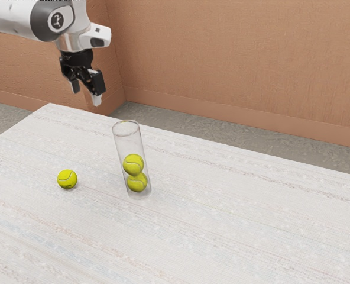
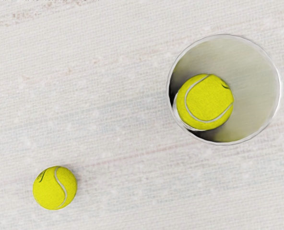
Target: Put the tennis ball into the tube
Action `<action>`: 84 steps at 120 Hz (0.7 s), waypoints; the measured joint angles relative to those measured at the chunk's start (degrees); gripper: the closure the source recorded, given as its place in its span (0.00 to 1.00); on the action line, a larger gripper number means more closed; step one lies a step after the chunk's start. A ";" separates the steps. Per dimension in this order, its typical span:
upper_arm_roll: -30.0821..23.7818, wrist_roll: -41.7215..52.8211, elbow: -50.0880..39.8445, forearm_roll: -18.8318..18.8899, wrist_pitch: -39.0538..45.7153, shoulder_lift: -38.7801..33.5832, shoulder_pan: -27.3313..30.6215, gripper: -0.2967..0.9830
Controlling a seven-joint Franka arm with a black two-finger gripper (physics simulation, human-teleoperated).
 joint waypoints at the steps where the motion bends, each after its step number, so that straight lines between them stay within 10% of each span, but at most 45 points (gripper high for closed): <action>1: -0.01 -0.01 0.01 -0.03 0.03 0.04 -0.07 0.23; 16: 1.23 -0.83 0.03 -0.49 0.92 0.15 -2.06 0.23; 36: 16.46 -0.71 -2.99 -1.52 2.65 0.37 -12.05 0.23; 84: 20.89 2.82 -5.88 -9.00 8.74 9.71 -3.73 0.23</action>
